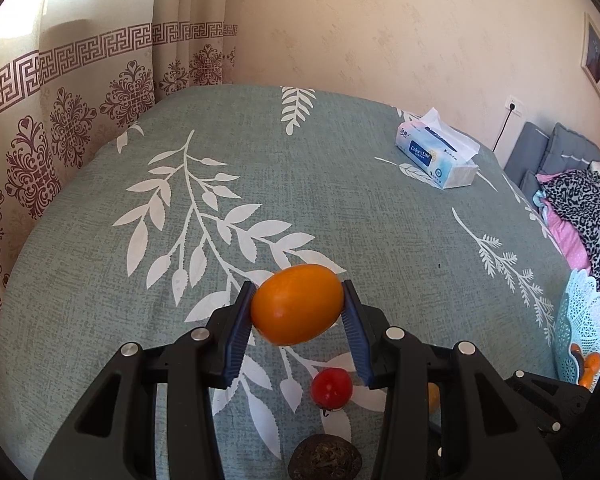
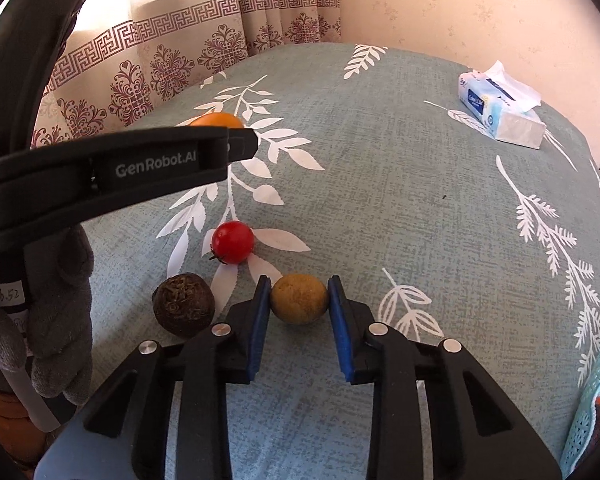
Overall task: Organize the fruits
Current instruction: 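Grasp the yellow-brown kiwi with the right tool while the left tool holds the orange, then carry the kiwi into the basket and open the right tool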
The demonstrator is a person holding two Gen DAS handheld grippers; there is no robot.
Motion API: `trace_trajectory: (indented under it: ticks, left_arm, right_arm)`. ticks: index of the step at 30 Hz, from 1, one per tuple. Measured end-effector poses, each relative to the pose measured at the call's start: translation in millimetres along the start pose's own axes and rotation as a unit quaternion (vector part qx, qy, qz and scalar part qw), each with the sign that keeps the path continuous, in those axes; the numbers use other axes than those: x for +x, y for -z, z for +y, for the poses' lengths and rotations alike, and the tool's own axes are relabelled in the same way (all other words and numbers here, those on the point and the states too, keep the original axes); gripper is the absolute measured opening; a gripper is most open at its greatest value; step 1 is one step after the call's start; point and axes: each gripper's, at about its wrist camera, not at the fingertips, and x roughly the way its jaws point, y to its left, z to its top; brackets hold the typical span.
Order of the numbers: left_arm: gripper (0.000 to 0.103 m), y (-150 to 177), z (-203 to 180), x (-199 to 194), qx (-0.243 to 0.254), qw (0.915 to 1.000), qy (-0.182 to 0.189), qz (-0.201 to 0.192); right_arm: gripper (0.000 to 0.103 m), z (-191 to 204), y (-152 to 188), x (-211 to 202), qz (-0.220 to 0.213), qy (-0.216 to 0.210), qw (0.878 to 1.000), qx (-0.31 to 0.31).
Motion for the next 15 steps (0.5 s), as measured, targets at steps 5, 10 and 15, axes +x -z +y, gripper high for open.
trace_trajectory:
  ticks: [5, 10, 15]
  left_arm:
    - [0.043, 3.1, -6.8, 0.4, 0.011, 0.9999, -0.004, -0.001]
    - [0.043, 5.9, -15.1, 0.4, 0.02, 0.9998, -0.004, 0.002]
    - [0.043, 8.6, -27.1, -2.5, 0.035, 0.9994, -0.002, 0.002]
  right_arm:
    - [0.03, -10.1, 2.2, -11.8, -0.011, 0.037, 0.999, 0.011]
    - [0.03, -24.4, 6.9, -29.5, -0.027, 0.063, 0.997, 0.028]
    - [0.03, -41.6, 10.7, -47.7, -0.043, 0.085, 0.994, 0.05]
